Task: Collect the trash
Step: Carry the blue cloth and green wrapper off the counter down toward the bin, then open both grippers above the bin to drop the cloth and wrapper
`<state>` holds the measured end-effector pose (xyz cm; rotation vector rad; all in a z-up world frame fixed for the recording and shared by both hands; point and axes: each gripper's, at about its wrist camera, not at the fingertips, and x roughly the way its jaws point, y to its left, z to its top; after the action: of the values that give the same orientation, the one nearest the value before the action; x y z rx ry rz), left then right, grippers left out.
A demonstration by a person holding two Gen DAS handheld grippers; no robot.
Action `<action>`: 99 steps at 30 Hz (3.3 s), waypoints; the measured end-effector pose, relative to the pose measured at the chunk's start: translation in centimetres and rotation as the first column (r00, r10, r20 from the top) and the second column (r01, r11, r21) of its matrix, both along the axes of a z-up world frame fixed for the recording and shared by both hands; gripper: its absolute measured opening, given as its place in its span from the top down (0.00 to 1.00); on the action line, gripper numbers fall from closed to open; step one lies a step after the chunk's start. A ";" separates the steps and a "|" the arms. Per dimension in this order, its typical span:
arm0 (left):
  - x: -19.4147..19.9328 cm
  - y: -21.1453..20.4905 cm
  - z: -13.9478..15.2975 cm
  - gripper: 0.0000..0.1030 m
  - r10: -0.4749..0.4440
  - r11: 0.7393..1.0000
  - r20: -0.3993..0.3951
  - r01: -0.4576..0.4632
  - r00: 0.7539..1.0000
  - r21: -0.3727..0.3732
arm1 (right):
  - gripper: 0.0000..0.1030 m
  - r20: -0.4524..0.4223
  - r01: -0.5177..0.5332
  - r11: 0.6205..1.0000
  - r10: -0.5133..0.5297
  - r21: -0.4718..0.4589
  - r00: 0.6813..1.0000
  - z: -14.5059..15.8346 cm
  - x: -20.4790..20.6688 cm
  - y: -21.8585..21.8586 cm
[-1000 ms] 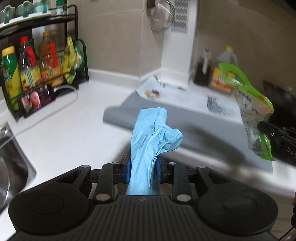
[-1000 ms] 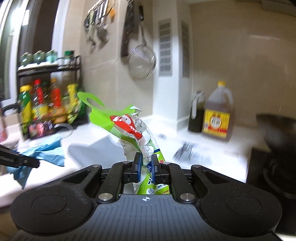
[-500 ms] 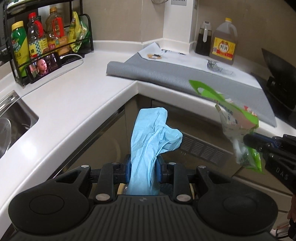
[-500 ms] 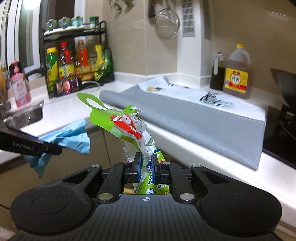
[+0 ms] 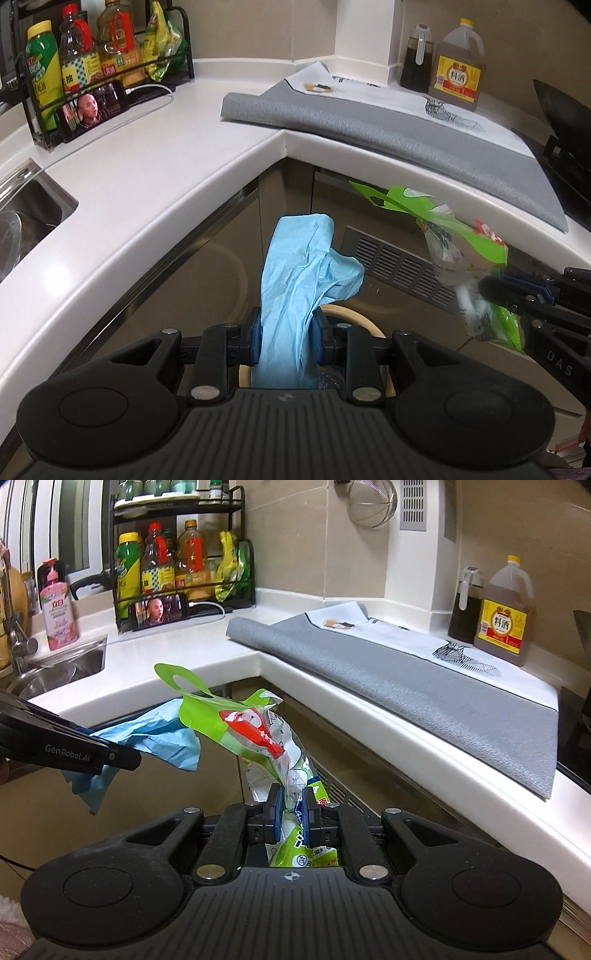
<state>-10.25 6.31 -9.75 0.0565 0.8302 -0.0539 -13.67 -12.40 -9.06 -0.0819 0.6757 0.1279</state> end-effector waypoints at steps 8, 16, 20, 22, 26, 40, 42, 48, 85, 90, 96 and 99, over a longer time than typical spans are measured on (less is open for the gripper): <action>0.3 0.4 -1.6 0.72 0.013 1.000 -0.045 -0.014 0.999 -0.009 | 0.89 -0.035 -0.016 1.000 0.016 -0.003 0.999 -0.7 0.6 0.4; 0.5 0.3 -2.4 0.72 0.009 1.000 -0.071 -0.010 0.997 -0.009 | 0.89 -0.066 -0.021 1.000 0.020 -0.003 0.998 -1.2 1.2 0.5; 0.8 0.3 -3.0 0.72 0.003 1.000 -0.084 -0.003 0.996 -0.008 | 0.89 -0.081 -0.023 1.000 0.022 -0.003 0.996 -1.6 1.4 0.4; 0.9 0.2 -3.3 0.72 0.004 1.000 -0.091 -0.004 0.996 -0.005 | 0.89 -0.087 -0.024 1.000 0.024 -0.006 0.996 -1.8 1.5 0.5; 1.4 0.4 -4.0 0.72 0.011 1.000 -0.105 -0.012 0.994 -0.001 | 0.89 -0.096 -0.029 1.000 0.028 -0.012 0.995 -2.2 1.8 0.7; 2.2 0.5 -5.8 0.72 0.007 1.000 -0.154 -0.010 0.988 -0.016 | 0.89 -0.149 -0.040 0.999 0.037 -0.021 0.988 -3.9 3.4 0.9; 2.5 0.5 -6.1 0.72 0.004 1.000 -0.161 -0.007 0.987 -0.014 | 0.89 -0.157 -0.040 0.999 0.036 -0.022 0.987 -4.1 3.6 0.9; 3.3 0.3 -7.3 0.72 -0.002 1.000 -0.184 0.001 0.983 -0.008 | 0.89 -0.187 -0.043 0.999 0.038 -0.022 0.982 -5.0 4.4 1.0; 11.1 0.0 -19.6 0.71 0.008 1.000 -0.490 -0.020 0.872 -0.020 | 0.88 -0.504 0.022 1.000 -0.012 0.013 0.864 -17.6 13.0 0.6; 12.3 -0.3 -22.2 0.71 0.000 1.000 -0.536 -0.010 0.844 -0.016 | 0.88 -0.543 0.036 0.999 -0.018 0.022 0.839 -19.9 14.6 0.7; 13.2 -0.2 -23.6 0.71 0.001 0.999 -0.584 -0.031 0.812 -0.041 | 0.88 -0.589 0.056 0.998 -0.026 0.033 0.808 -22.4 16.0 0.1; 13.7 -0.2 -24.0 0.70 -0.003 0.998 -0.600 -0.030 0.800 -0.046 | 0.88 -0.601 0.062 0.998 -0.036 0.022 0.798 -23.2 16.4 0.2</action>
<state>3.42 6.11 -33.74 -0.0207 1.4711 -0.0825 2.76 -12.18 -32.23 0.0201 1.3165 0.1177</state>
